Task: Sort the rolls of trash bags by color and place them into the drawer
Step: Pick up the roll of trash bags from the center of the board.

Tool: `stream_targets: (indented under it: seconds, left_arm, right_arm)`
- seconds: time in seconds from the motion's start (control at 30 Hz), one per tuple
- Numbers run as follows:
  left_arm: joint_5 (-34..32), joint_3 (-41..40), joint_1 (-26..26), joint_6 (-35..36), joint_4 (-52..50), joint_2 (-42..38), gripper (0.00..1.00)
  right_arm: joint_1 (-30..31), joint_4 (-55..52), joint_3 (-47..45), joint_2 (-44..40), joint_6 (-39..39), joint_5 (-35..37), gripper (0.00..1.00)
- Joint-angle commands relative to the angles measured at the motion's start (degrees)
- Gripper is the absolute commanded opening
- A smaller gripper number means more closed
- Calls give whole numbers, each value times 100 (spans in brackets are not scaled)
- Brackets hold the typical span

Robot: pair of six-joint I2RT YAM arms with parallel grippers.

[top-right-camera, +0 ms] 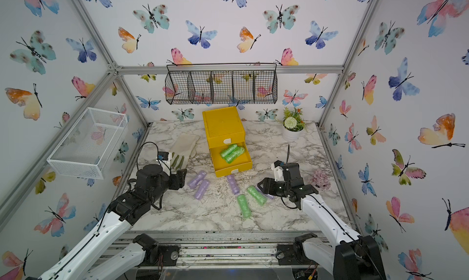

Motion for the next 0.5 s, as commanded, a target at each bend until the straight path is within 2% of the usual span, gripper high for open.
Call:
stream_targets:
  seconds: [0.0, 0.47]
  left_arm:
    - [126, -13, 52, -83, 42, 10, 74]
    - [170, -27, 72, -118, 43, 10, 74]
  right_arm:
    - [56, 235, -129, 148, -87, -136, 59]
    - [430, 92, 254, 728, -419, 140, 59]
